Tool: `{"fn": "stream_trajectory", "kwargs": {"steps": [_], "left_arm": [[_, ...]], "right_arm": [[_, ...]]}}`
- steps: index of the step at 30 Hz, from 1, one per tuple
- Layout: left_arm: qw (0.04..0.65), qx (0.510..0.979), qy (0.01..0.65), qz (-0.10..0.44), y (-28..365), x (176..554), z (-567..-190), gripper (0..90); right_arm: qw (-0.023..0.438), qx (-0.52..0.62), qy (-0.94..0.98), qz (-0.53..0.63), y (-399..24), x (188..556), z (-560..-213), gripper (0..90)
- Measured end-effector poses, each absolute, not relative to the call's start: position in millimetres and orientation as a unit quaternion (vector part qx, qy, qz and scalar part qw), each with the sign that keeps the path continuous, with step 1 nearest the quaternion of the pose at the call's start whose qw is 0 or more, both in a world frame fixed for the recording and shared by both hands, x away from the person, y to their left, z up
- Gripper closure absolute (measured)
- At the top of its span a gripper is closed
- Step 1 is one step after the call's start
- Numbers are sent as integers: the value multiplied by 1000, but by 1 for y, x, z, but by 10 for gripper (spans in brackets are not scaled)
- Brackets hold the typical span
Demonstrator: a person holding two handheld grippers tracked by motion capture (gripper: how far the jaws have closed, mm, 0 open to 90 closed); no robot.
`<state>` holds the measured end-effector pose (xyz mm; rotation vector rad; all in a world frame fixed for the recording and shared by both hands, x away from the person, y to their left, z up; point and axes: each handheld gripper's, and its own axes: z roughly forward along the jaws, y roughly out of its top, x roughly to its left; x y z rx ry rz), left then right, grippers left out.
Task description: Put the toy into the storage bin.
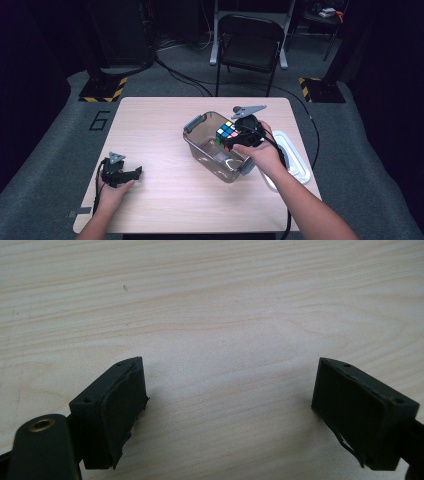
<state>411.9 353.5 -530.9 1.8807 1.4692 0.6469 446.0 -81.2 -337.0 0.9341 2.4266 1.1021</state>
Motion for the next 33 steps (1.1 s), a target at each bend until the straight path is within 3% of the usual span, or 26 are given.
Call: {"fn": "stream_trajectory", "kwargs": {"steps": [33], "left_arm": [[328, 719, 560, 248, 354, 412, -531, 140]], "right_arm": [[166, 332, 847, 381, -40, 490, -342, 335]]}}
